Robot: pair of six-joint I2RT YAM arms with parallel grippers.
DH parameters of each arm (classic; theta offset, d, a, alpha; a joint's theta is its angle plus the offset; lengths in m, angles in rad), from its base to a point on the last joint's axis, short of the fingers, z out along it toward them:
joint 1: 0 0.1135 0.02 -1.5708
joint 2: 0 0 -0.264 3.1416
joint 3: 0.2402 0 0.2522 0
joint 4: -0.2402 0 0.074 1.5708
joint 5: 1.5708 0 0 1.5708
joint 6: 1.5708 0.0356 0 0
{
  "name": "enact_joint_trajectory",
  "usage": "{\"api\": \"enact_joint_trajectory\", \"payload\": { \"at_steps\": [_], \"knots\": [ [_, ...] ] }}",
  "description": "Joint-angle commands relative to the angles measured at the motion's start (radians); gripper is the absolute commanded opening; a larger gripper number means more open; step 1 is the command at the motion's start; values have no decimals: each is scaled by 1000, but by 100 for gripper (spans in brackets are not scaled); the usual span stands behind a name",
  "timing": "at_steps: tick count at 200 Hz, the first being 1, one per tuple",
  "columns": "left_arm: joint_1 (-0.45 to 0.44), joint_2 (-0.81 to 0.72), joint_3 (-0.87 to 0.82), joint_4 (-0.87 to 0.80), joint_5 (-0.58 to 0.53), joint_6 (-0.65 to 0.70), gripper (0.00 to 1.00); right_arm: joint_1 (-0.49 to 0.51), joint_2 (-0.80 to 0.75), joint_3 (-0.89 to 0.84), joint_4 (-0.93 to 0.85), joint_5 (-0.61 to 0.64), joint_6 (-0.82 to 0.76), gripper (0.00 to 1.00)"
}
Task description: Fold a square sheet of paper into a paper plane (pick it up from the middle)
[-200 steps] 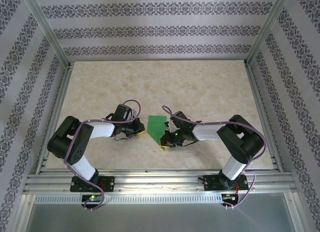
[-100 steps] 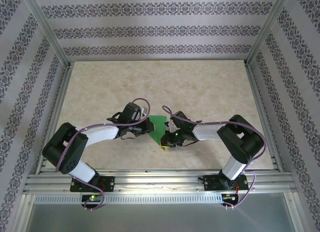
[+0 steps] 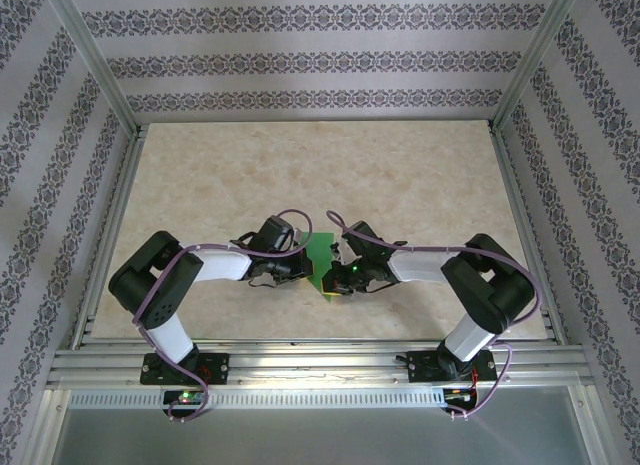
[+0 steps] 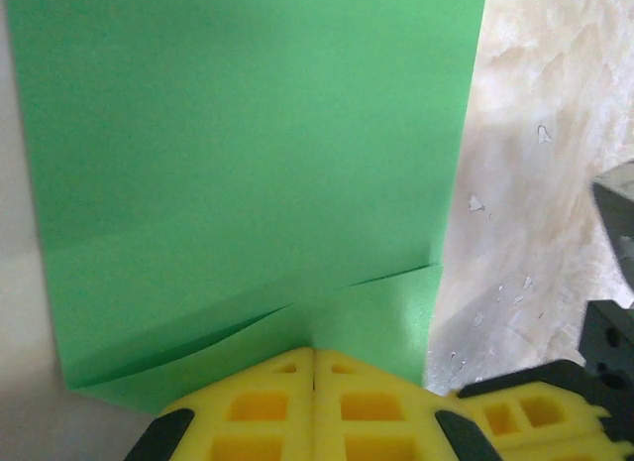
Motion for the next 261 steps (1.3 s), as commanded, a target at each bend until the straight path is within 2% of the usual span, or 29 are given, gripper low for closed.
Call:
{"api": "enact_joint_trajectory", "payload": {
  "at_steps": [1,40,77,192,233,261],
  "knots": [
    [-3,11,-51,-2,-36,-12,0,4,-19,65,-34,-39,-7,5],
    [-3,15,-48,11,-31,-24,0,33,78,105,-47,-10,-10,5],
    [-3,5,-46,-1,-34,-21,0,25,122,58,-40,25,-6,5],
    [5,5,-49,-14,-59,-29,0,-18,-62,-160,-35,-45,-28,7],
    [5,-3,-49,-12,-54,-37,0,-33,-201,-127,-3,-86,19,7],
    [5,-6,-48,-7,-54,-41,0,-46,-173,-63,-20,-64,28,7]
  ]
}}
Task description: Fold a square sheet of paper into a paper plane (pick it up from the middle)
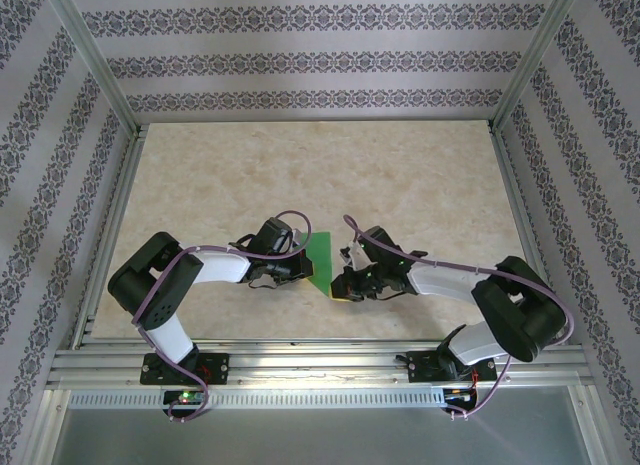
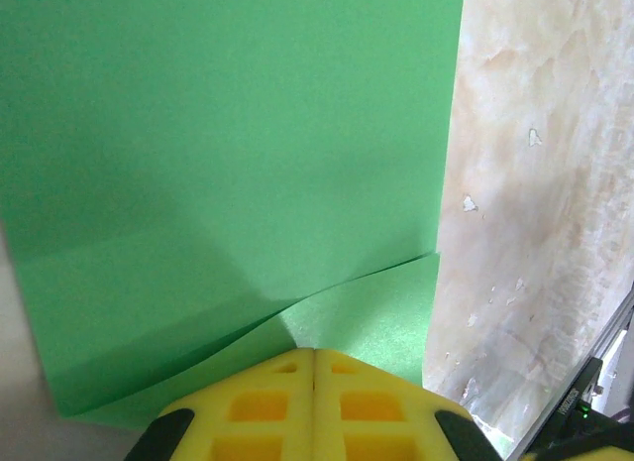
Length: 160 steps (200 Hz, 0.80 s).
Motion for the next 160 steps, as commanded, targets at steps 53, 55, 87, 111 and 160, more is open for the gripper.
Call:
{"api": "enact_joint_trajectory", "payload": {
  "at_steps": [53,55,87,111,160],
  "knots": [
    [5,6,-22,-29,-36,-26,0,-17,203,170,-9,14,19,7],
    [5,6,-21,-28,-35,-27,0,-19,207,172,-9,15,19,7],
    [5,-6,-17,-25,-32,-32,0,-18,252,163,-32,46,7,7],
    [5,-36,19,-66,-34,-8,0,-17,268,122,-52,72,-14,5],
    [-7,-85,75,-112,0,1,6,-20,282,86,-46,92,-19,3]
  ]
}}
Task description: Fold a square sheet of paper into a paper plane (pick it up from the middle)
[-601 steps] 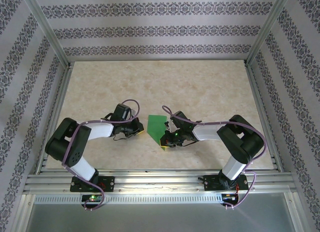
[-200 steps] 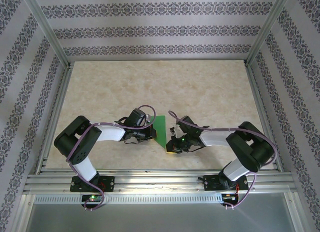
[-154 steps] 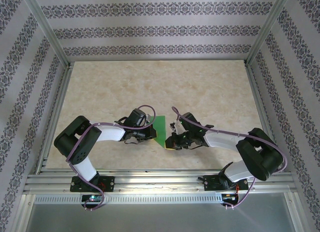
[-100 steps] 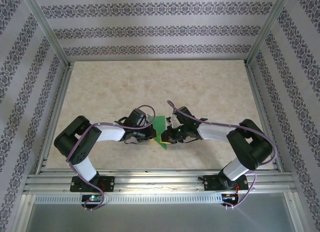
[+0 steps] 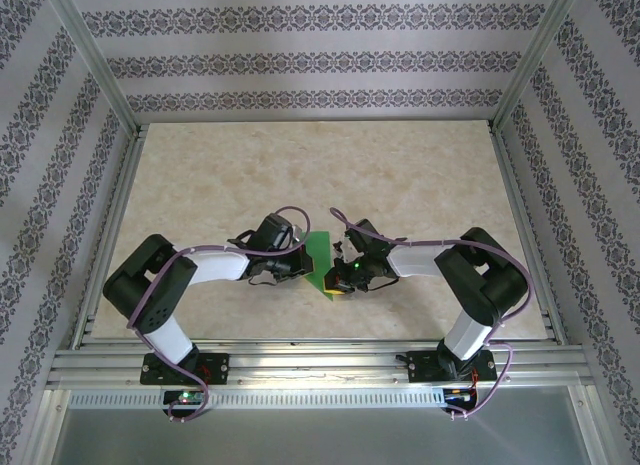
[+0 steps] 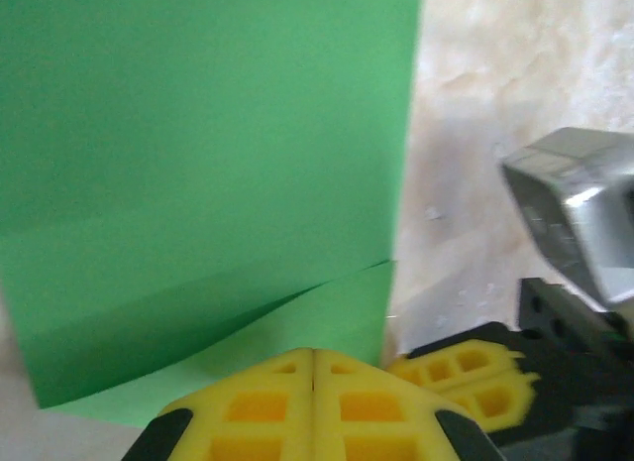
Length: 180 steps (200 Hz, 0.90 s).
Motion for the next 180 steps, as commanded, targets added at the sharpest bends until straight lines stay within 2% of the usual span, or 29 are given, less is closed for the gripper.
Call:
{"api": "enact_joint_trajectory", "payload": {
  "at_steps": [1,58,98,180],
  "knots": [
    [-7,-40,31,-42,8,9,6,-5,27,-39,-56,62,-20,3],
    [-40,23,-21,74,-22,-35,5,-5,24,-36,-66,74,-19,2],
    [-4,49,-61,123,-48,-9,5,-8,27,-45,-79,86,-33,1],
    [125,21,-153,178,-13,92,10,-10,31,-63,-89,100,-49,0]
  ]
}}
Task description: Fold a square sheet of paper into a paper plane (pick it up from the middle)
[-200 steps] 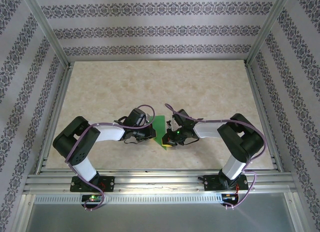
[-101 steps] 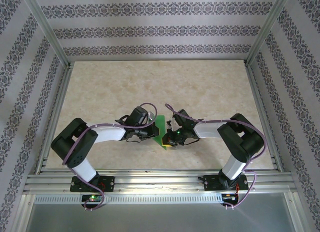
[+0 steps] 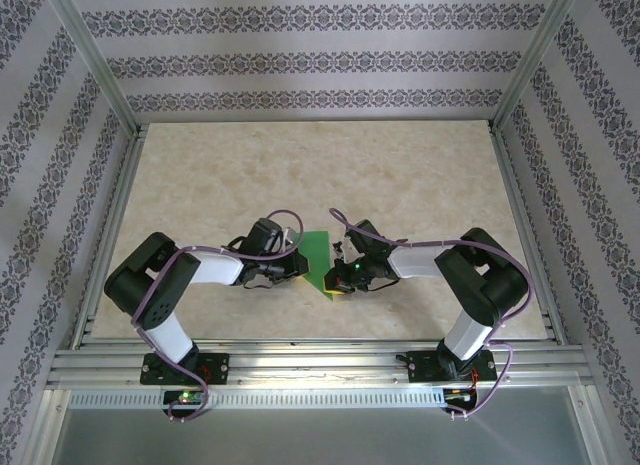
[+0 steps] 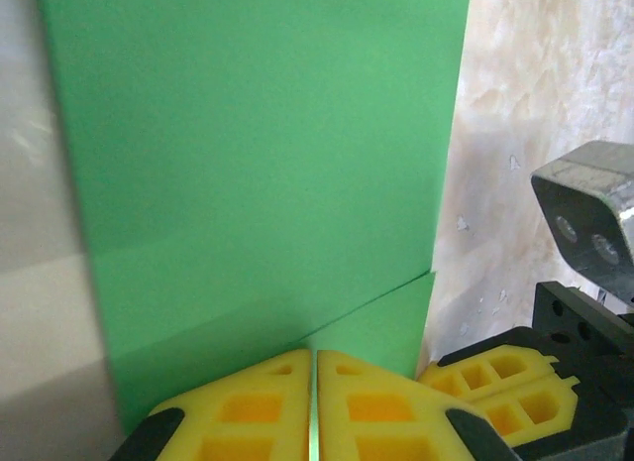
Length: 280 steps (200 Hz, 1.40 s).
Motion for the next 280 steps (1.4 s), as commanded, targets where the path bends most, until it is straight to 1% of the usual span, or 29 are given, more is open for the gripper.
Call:
{"api": "enact_joint_trajectory", "payload": {
  "at_steps": [1,53,109,124,137,157,168,183,190,199,228,241,280],
  "knots": [
    [55,-11,-36,-10,-63,78,10,-8,32,-50,-114,101,-26,0],
    [115,-58,-56,-46,-69,101,11,-17,31,-47,-122,98,-37,0],
    [117,-179,-48,-124,-89,102,11,-25,-1,-5,-156,46,-124,2],
    [117,-220,-48,-134,-86,96,11,-25,-29,21,-155,5,-133,5],
    [116,-256,-47,-150,-87,93,12,-26,-73,42,-144,-22,-129,9],
    [117,-296,-41,-176,-87,93,15,-33,-143,57,-119,-11,-114,15],
    [117,-308,-38,-182,-87,88,17,-44,-176,60,-111,13,-104,20],
    [117,-312,-35,-189,-88,83,20,-73,-201,49,-123,84,-85,21],
    [117,-310,-33,-191,-85,81,21,-92,-201,41,-121,98,-75,21],
    [117,-304,-28,-195,-80,77,23,-113,-198,28,-112,109,-57,24],
    [119,-273,-19,-182,-54,60,26,-126,-161,34,-91,72,-46,27],
    [119,-255,-18,-166,-39,49,26,-124,-136,44,-76,48,-43,27],
    [119,-208,-7,-137,0,29,27,-120,-75,77,-64,30,-41,28]
  ]
}}
